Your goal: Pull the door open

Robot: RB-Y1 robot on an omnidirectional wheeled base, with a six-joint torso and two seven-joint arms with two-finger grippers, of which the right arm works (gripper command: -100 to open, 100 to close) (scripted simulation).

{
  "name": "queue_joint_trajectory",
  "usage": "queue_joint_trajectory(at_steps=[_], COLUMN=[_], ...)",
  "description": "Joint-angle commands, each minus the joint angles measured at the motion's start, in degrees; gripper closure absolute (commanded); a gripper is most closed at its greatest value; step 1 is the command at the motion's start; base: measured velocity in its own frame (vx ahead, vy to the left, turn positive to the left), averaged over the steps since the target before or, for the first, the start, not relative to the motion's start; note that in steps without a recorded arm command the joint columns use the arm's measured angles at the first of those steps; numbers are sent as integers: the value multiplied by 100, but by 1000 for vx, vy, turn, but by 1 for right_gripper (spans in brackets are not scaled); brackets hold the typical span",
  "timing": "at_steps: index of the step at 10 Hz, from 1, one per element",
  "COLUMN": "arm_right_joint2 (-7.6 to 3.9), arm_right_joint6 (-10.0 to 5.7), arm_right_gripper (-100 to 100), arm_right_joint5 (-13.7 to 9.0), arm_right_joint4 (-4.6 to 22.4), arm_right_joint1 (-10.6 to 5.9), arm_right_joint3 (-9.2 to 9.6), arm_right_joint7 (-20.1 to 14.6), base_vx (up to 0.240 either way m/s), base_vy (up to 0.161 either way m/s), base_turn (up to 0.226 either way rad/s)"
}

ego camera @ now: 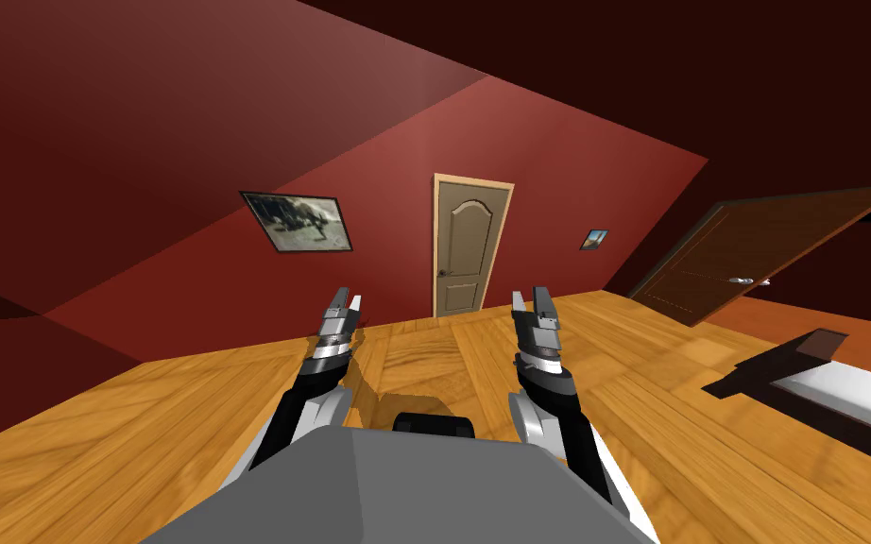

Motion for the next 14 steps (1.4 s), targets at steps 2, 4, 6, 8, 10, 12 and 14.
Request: queue_joint_trajectory(at_steps=[2,4,6,8,10,12,14], arm_right_joint2=[-99,-162,-242,-297,-359,-452,-519], arm_right_joint6=[-13,-21,-33,-41,-50,-65,-77], arm_right_gripper=[-100,-100,-100,-100,-100,-100,-100], arm_right_joint5=[-56,-94,-146,-182,-225,-293,-343], arm_right_joint4=[293,491,764,956,1184,1536,1801], arm_right_joint1=[-109,-182,-283,-354,-439,-569,-668], arm_right_joint3=[-1,-2,-4,-5,-6,-7,-9], arm_right_joint7=[-51,-86,-134,-167,-207,-269,-315], base_vx=[73,158,114,114,83,131,116], base_vy=[26,-11,1,8,0,1,-8], base_turn=[48,47,46,42,44,73,43])
